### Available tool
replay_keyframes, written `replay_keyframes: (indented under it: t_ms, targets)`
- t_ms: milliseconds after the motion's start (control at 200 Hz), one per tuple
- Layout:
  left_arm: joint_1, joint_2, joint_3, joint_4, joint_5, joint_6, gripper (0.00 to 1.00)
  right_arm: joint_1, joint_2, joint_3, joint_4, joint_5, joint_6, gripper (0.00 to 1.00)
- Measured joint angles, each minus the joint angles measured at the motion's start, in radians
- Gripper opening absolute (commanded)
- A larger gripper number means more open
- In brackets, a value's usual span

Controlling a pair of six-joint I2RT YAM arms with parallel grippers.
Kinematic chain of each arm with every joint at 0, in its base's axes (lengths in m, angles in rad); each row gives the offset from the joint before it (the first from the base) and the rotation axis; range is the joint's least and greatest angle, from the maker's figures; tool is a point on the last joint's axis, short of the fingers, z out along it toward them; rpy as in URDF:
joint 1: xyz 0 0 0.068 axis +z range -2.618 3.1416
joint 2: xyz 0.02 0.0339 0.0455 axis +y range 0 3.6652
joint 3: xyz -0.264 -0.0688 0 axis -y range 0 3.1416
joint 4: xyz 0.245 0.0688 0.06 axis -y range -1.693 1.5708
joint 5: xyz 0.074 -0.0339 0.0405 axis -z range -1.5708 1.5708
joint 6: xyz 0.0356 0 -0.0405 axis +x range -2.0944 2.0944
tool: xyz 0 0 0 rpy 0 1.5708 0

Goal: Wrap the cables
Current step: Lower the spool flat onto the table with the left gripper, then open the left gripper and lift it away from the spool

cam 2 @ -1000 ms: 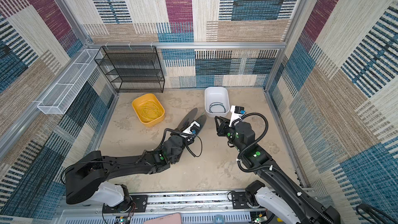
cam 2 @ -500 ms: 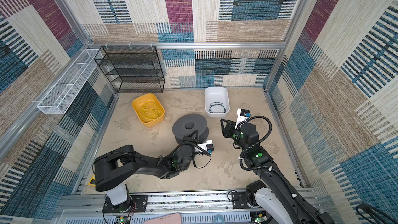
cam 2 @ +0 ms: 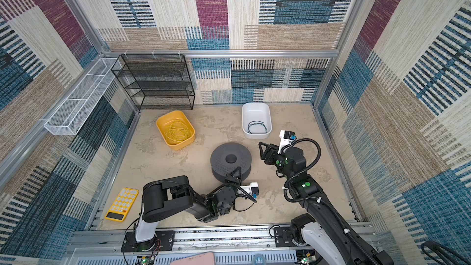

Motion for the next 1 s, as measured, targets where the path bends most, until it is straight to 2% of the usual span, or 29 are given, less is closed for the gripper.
replay_keyframes:
  t_ms: [60, 100, 225, 275, 310, 321, 676, 791, 891, 997]
  targets:
    - [-0.011, -0.004, 0.000, -0.040, -0.006, -0.034, 0.28, 0.000, 0.005, 0.000, 0.002, -0.005, 0.000, 0.70]
    - [-0.017, -0.012, 0.002, -0.093, -0.007, -0.066, 0.39, 0.000, 0.006, 0.001, 0.002, -0.008, 0.000, 0.72]
    - [-0.029, -0.086, 0.009, -0.286, -0.006, -0.187, 0.58, -0.002, 0.011, 0.015, 0.002, -0.018, 0.000, 0.76]
    - [-0.037, -0.132, 0.018, -0.375, -0.001, -0.247, 0.75, -0.002, 0.012, 0.024, 0.002, -0.018, -0.002, 0.78]
    - [-0.043, -0.164, 0.029, -0.449, 0.001, -0.290, 0.96, -0.004, 0.012, 0.029, 0.002, -0.020, -0.005, 0.79]
    - [-0.044, -0.173, 0.033, -0.473, 0.003, -0.302, 0.98, -0.004, 0.012, 0.031, 0.002, -0.021, -0.005, 0.79]
    - [-0.140, -0.516, 0.211, -1.266, 0.134, -0.707, 0.99, -0.010, 0.023, 0.087, -0.031, -0.025, -0.031, 0.92]
    - [-0.149, -0.578, 0.281, -1.465, 0.155, -0.796, 0.99, -0.010, 0.031, 0.111, -0.038, -0.024, -0.039, 1.00]
    - [-0.146, -0.631, 0.346, -1.620, 0.164, -0.861, 0.99, -0.010, 0.057, 0.151, -0.044, -0.027, -0.060, 0.99]
    - [-0.144, -0.684, 0.396, -1.704, 0.154, -0.912, 0.99, -0.010, 0.083, 0.211, -0.053, -0.042, -0.081, 1.00]
